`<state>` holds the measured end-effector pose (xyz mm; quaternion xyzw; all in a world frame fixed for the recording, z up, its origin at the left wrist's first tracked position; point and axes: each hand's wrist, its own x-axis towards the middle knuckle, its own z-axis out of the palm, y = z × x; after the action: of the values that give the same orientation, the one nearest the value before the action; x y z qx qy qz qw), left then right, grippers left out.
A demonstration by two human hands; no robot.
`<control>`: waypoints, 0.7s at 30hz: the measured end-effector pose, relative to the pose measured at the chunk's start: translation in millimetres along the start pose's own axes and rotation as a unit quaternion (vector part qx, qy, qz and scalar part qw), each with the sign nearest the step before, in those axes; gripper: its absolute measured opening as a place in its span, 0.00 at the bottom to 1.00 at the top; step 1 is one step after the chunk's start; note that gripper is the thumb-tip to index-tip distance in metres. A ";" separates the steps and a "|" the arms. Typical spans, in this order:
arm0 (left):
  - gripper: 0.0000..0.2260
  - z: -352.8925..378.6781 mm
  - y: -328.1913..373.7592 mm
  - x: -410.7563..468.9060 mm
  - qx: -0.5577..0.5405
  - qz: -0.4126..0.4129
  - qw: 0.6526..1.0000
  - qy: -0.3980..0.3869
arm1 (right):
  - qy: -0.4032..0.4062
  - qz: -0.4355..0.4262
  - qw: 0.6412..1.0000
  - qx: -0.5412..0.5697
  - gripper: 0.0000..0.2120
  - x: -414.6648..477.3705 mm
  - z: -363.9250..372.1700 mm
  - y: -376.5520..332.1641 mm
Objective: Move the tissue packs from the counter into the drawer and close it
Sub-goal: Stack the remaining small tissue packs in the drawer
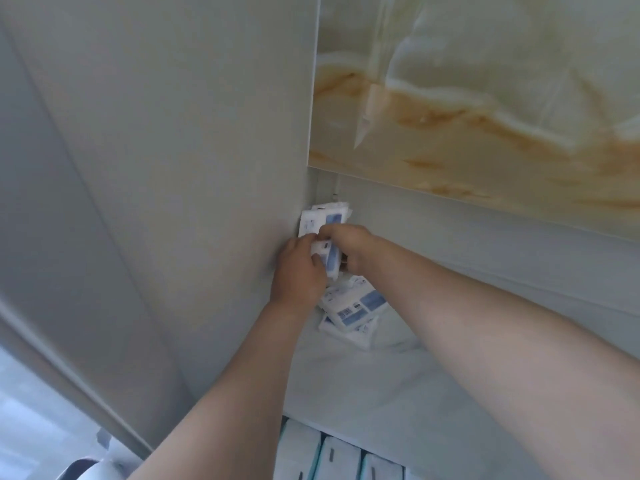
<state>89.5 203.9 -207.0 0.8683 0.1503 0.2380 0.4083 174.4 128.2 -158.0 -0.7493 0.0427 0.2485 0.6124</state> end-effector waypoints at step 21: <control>0.50 60.6 128.4 -144.3 -0.183 0.014 0.950 -0.255 | 0.059 -0.177 0.978 -0.090 0.27 -186.9 -223.6 156.8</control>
<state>9.2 19.8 -182.2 0.8127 -0.0170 0.0380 0.5812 25.1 -165.2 -190.9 -0.8104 -0.0769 0.0941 0.5731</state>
